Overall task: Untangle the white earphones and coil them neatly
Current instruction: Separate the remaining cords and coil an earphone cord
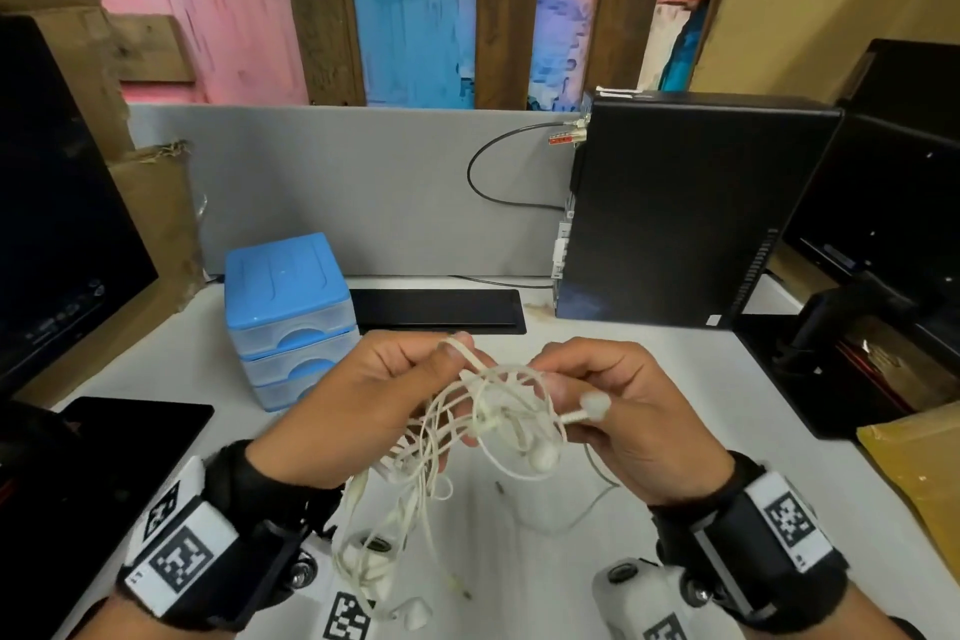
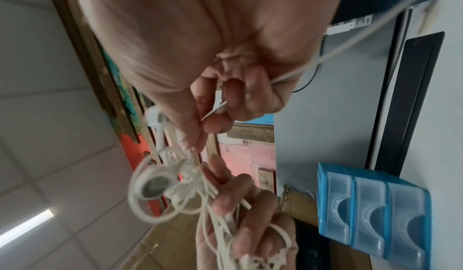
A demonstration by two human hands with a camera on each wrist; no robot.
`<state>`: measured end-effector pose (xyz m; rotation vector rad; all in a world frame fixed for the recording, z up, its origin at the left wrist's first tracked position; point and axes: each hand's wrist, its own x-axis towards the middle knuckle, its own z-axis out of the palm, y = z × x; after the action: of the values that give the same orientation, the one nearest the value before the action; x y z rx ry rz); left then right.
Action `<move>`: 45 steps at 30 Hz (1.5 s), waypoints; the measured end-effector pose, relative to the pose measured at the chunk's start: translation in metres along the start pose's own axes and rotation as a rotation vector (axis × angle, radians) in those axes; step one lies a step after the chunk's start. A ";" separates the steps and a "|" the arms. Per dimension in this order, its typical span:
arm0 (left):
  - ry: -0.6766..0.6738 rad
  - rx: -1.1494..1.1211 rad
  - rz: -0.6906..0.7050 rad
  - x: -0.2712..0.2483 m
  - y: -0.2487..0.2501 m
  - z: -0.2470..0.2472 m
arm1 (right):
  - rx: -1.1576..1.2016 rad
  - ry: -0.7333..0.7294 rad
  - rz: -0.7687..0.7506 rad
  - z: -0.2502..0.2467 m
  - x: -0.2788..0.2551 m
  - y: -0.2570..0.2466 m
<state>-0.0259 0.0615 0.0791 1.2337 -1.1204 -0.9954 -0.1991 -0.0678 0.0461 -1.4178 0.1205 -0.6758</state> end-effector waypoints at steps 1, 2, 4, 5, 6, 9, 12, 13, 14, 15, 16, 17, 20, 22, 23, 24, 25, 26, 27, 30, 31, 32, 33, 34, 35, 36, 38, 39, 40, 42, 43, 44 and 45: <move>0.008 0.040 -0.005 0.000 0.000 0.003 | -0.021 -0.012 -0.011 -0.001 0.000 0.001; 0.015 0.074 -0.012 0.000 0.000 0.005 | -0.049 -0.010 -0.005 -0.001 0.000 0.001; 0.016 0.127 -0.023 -0.001 0.001 0.007 | -0.104 -0.008 0.004 -0.001 -0.001 0.001; 0.019 0.148 -0.026 -0.001 0.000 0.006 | -0.124 -0.013 0.006 -0.001 -0.001 0.001; 0.029 0.163 -0.025 -0.001 0.000 0.006 | -0.143 -0.020 0.010 -0.001 -0.001 0.001; 0.070 0.165 -0.017 -0.001 0.001 0.007 | -0.184 -0.049 0.012 -0.001 -0.001 0.000; 0.056 0.145 -0.040 0.000 0.000 0.005 | -0.210 -0.039 0.017 0.002 -0.001 -0.001; 0.038 0.123 -0.050 0.000 -0.001 0.003 | -0.215 -0.020 0.019 0.003 -0.001 -0.001; 0.019 0.096 -0.055 0.001 -0.002 0.000 | -0.220 0.006 0.020 0.003 -0.001 -0.001; 0.001 0.068 -0.051 0.001 -0.002 -0.003 | -0.223 0.036 0.022 0.003 -0.001 -0.001; -0.017 0.049 -0.040 0.001 -0.002 -0.005 | -0.223 0.064 0.025 0.002 0.000 -0.002; -0.037 0.050 -0.033 0.000 -0.001 -0.007 | -0.218 0.084 0.029 0.002 0.000 -0.003; -0.062 0.182 -0.042 -0.003 0.002 -0.009 | -0.196 0.110 0.015 0.002 0.000 -0.008; -0.036 0.236 -0.032 -0.004 0.004 -0.009 | -0.235 0.123 -0.015 0.003 -0.001 -0.012; -0.029 0.262 -0.018 -0.003 0.004 -0.008 | -0.281 0.128 -0.039 0.003 -0.001 -0.013; -0.029 0.289 -0.005 -0.003 0.004 -0.008 | -0.338 0.126 -0.061 0.004 -0.002 -0.013; -0.033 0.313 0.008 -0.003 0.004 -0.007 | -0.389 0.115 -0.070 0.005 -0.003 -0.014; -0.036 0.331 0.021 -0.004 0.004 -0.007 | -0.437 0.096 -0.065 0.006 -0.005 -0.015; -0.036 0.351 0.034 -0.004 0.003 -0.006 | -0.483 0.078 -0.054 0.006 -0.007 -0.016; -0.014 0.441 0.089 -0.005 0.001 -0.003 | -0.656 0.063 -0.074 0.008 -0.012 -0.020; -0.007 0.458 0.118 -0.006 0.000 -0.002 | -0.737 0.068 -0.087 0.009 -0.013 -0.021; 0.002 0.465 0.147 -0.006 -0.001 -0.001 | -0.821 0.070 -0.099 0.011 -0.014 -0.023; 0.005 0.473 0.178 -0.006 -0.002 0.000 | -0.899 0.065 -0.113 0.012 -0.014 -0.024; 0.000 0.494 0.209 -0.006 -0.003 0.001 | -0.965 0.055 -0.125 0.014 -0.015 -0.024; -0.012 0.528 0.244 -0.006 -0.003 0.002 | -1.024 0.045 -0.135 0.015 -0.015 -0.025; -0.027 0.570 0.283 -0.007 -0.004 0.003 | -1.079 0.034 -0.142 0.017 -0.016 -0.024; -0.037 0.655 0.372 -0.008 -0.005 0.005 | -1.163 0.019 -0.152 0.021 -0.017 -0.020; -0.024 0.694 0.411 -0.008 -0.006 0.005 | -1.170 0.024 -0.153 0.022 -0.017 -0.018; 0.000 0.731 0.443 -0.008 -0.007 0.004 | -1.135 0.039 -0.144 0.022 -0.017 -0.016; 0.074 0.805 0.505 -0.006 -0.008 0.001 | -0.940 0.085 -0.090 0.023 -0.017 -0.016; 0.121 0.841 0.543 -0.005 -0.009 0.000 | -0.833 0.102 -0.057 0.023 -0.018 -0.018; 0.168 0.874 0.584 -0.004 -0.010 -0.002 | -0.749 0.115 -0.034 0.025 -0.019 -0.020; 0.210 0.904 0.623 -0.003 -0.012 -0.003 | -0.688 0.125 -0.024 0.028 -0.020 -0.021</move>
<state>-0.0236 0.0634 0.0669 1.4702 -1.7093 0.1618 -0.2099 -0.0332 0.0648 -2.0334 0.4702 -0.7810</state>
